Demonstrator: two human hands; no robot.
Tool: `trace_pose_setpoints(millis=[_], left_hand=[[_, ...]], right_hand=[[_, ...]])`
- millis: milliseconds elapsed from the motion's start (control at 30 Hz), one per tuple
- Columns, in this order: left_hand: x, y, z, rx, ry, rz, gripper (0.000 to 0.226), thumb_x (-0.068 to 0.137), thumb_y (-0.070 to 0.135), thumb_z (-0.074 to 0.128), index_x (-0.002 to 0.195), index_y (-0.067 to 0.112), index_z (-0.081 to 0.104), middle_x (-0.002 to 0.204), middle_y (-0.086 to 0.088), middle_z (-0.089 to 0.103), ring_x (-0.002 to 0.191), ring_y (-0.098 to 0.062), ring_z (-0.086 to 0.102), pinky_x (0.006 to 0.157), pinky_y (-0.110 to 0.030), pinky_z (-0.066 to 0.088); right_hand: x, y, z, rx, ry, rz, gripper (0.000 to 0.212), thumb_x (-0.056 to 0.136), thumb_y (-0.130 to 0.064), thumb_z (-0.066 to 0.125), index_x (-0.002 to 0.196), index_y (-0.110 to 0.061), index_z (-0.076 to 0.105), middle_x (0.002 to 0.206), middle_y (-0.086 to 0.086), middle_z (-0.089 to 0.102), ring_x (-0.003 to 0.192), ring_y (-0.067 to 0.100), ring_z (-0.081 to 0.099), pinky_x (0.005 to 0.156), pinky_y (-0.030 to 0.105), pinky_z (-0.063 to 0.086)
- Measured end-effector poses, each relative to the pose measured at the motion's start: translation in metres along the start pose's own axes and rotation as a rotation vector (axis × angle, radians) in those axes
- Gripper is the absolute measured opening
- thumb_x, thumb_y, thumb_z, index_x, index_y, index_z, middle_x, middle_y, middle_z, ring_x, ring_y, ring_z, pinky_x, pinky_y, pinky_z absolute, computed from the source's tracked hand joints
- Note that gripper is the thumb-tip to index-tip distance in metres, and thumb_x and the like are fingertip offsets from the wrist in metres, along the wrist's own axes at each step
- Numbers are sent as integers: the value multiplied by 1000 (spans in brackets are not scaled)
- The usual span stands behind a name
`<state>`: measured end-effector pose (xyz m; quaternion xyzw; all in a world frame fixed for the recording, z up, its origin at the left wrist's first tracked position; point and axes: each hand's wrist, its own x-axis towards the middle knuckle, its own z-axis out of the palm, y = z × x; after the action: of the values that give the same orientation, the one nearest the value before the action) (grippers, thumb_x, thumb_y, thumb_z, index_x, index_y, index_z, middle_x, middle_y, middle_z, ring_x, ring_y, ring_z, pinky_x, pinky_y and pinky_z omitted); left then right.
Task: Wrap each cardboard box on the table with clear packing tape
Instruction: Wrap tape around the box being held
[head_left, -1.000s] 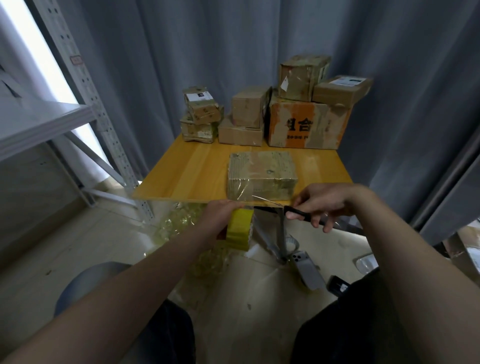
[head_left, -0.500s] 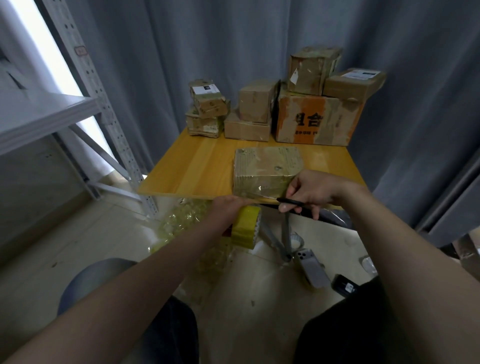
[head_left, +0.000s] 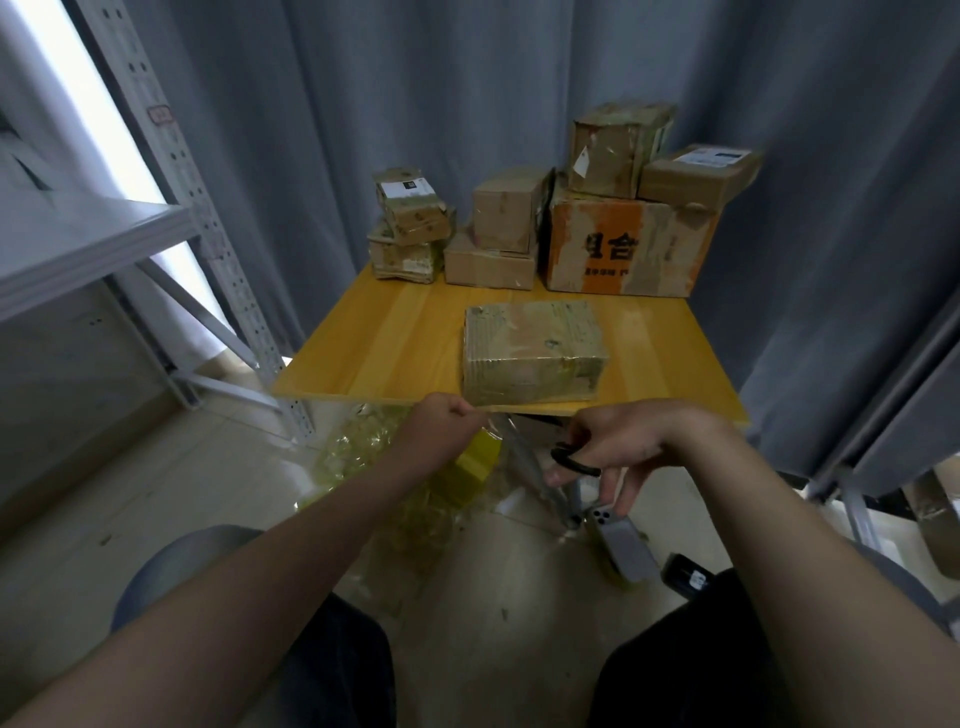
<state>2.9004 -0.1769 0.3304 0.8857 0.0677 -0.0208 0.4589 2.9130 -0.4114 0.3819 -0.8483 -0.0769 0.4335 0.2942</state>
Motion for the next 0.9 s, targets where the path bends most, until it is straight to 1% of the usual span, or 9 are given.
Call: trace_pose_setpoints(millis=[133, 233, 300, 400, 533, 633, 700, 800, 900], left_hand=[[-3, -3, -1, -24, -22, -17, 26, 92, 32, 71, 89, 6, 77, 87, -15, 73, 77, -22, 64, 67, -28, 46], [-5, 2, 0, -32, -43, 1, 21, 92, 29, 71, 89, 10, 78, 89, -13, 74, 78, -19, 65, 68, -26, 48], [-6, 7, 0, -29, -49, 7, 19, 92, 31, 71, 88, 14, 78, 88, -9, 74, 81, -20, 66, 71, -29, 50], [-11, 15, -1, -52, -70, 13, 18, 94, 30, 70, 91, 14, 78, 92, -9, 73, 80, -18, 64, 71, -29, 50], [-18, 27, -8, -88, -78, 41, 16, 97, 22, 65, 96, 13, 78, 90, 6, 71, 84, -8, 61, 69, -25, 46], [-21, 36, -17, -106, -74, 34, 18, 98, 21, 63, 101, 10, 78, 92, 11, 68, 87, -5, 59, 77, -29, 47], [-22, 40, -26, -117, -52, 20, 18, 97, 22, 64, 103, 12, 78, 95, 10, 67, 89, -8, 59, 82, -32, 48], [-17, 41, -43, -160, 10, 7, 15, 97, 24, 64, 97, 18, 78, 100, 12, 66, 96, -16, 60, 90, -39, 50], [-7, 40, -59, -200, 106, -26, 15, 98, 27, 64, 97, 21, 77, 99, 13, 64, 93, -17, 58, 93, -42, 51]], right_hand=[[-18, 8, 0, 310, 32, -320, 68, 69, -43, 94, 115, -8, 57, 110, 19, 68, 89, 36, 70, 78, 49, 64], [-23, 10, -4, 729, 384, -527, 65, 73, -38, 86, 124, -12, 56, 116, 10, 65, 87, 27, 72, 70, 40, 63], [-16, 14, -12, 795, 732, -479, 63, 77, -43, 85, 124, -12, 58, 113, 8, 66, 83, 21, 69, 62, 34, 55], [-1, 30, -28, 561, 1141, -177, 44, 93, -35, 74, 118, -1, 64, 119, 21, 66, 92, 22, 58, 66, 43, 46], [12, 42, -34, 266, 991, 184, 89, 90, -51, 69, 149, 5, 33, 151, 23, 31, 140, 37, 31, 98, 40, 39], [15, 41, -36, 179, 886, 196, 60, 95, -41, 59, 144, -8, 48, 154, 22, 30, 145, 41, 27, 114, 43, 33], [13, 36, -35, 56, 995, 112, 43, 100, -39, 52, 134, -14, 59, 150, 17, 39, 140, 40, 32, 112, 44, 32], [12, 10, -22, -63, 1175, -252, 36, 105, -46, 47, 131, -30, 66, 145, 0, 53, 133, 32, 35, 110, 45, 30], [23, -27, -7, -280, 993, -480, 47, 102, -62, 44, 143, -43, 55, 156, -14, 44, 145, 24, 27, 117, 51, 22]])
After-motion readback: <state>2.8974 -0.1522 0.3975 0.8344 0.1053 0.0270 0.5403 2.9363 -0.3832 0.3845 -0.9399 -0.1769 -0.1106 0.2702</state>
